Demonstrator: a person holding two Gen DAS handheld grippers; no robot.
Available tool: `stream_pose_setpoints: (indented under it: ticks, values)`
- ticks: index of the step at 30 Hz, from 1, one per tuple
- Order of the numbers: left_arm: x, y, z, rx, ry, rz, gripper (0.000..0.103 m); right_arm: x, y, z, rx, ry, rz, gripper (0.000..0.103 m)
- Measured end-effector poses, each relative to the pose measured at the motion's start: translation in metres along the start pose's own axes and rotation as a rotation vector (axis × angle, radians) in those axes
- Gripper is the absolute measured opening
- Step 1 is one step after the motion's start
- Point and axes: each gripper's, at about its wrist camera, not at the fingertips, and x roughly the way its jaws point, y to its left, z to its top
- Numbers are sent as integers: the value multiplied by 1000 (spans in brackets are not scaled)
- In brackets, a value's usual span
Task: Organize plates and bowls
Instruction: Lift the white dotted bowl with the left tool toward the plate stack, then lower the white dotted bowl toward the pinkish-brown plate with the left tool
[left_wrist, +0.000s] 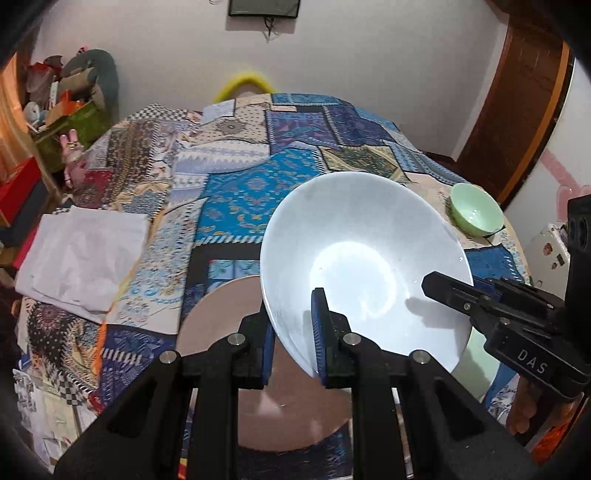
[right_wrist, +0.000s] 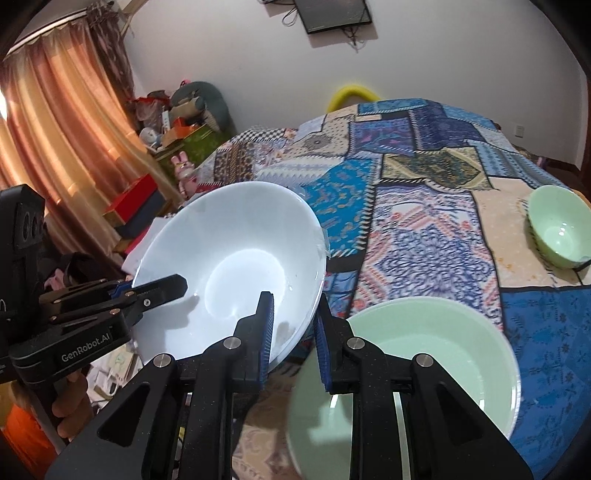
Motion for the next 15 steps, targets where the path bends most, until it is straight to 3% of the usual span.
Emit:
stream_pose_setpoints:
  ticks: [15]
  values:
    - [3, 36, -31, -49, 22, 29, 18, 26, 29, -18, -15, 67, 45, 20]
